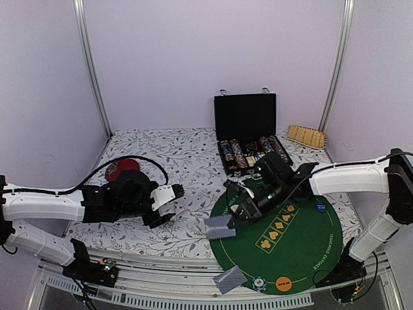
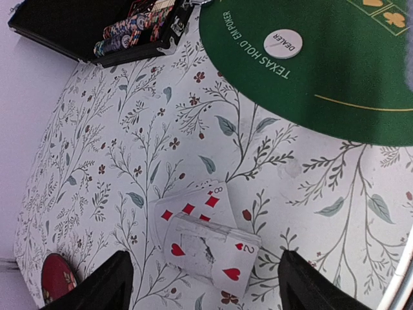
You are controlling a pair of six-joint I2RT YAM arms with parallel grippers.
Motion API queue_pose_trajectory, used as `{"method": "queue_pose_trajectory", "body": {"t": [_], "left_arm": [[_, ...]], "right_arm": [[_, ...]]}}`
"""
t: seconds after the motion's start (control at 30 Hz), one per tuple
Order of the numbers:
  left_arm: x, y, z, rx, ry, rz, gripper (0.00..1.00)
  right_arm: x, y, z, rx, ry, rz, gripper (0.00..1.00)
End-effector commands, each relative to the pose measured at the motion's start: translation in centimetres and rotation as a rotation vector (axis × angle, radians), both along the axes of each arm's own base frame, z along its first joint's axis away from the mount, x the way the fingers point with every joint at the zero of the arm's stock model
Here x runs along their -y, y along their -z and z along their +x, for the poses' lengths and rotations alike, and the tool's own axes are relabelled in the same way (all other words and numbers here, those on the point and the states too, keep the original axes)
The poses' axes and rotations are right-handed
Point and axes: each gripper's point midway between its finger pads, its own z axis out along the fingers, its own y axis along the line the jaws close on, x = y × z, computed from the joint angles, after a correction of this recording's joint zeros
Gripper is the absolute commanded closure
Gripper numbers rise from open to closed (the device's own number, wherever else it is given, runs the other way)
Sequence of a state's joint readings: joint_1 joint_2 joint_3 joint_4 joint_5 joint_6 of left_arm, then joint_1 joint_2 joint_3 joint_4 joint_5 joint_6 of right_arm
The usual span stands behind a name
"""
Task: Distribute texas hold em gaming equipment
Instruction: Distribute the poker card in the big blind area.
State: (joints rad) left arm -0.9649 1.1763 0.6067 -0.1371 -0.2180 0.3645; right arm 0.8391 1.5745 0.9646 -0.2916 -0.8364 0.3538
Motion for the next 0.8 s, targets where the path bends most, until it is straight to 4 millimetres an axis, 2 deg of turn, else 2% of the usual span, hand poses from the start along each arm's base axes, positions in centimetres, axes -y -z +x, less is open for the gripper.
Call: {"method": "queue_pose_trajectory", "body": {"t": [0.0, 0.17, 0.3, 0.43, 0.57, 0.67, 0.7, 0.77], "left_arm": [[-0.2, -0.7, 0.5, -0.006, -0.025, -0.013, 0.20], [-0.1, -0.2, 0.6, -0.012, -0.027, -0.001, 0.20], [0.0, -0.4, 0.6, -0.011, -0.023, -0.005, 0.20], [-0.1, -0.3, 0.6, -0.012, -0.023, -0.005, 0.20], [-0.1, -0.2, 0.5, -0.016, -0.021, -0.003, 0.20], [-0.1, -0.1, 0.5, -0.018, -0.020, 0.001, 0.20], [-0.1, -0.1, 0.5, -0.017, -0.021, 0.001, 0.20], [-0.1, 0.0, 0.5, -0.020, -0.021, 0.004, 0.20]], "right_arm": [[1.6, 1.7, -5.7, -0.138, -0.077, -0.010, 0.98], [2.9, 3.9, -9.2, -0.252, -0.076, -0.033, 0.98], [2.6, 4.8, -11.3, -0.272, -0.121, -0.048, 0.98], [1.9, 5.6, -11.2, -0.257, -0.127, -0.052, 0.97], [2.2, 8.1, -11.0, -0.259, -0.123, -0.150, 0.91], [2.5, 8.9, -10.9, -0.238, -0.136, -0.195, 0.80], [2.6, 9.1, -10.7, -0.223, -0.129, -0.219, 0.73], [3.0, 9.4, -9.9, -0.169, -0.115, -0.274, 0.67]]}}
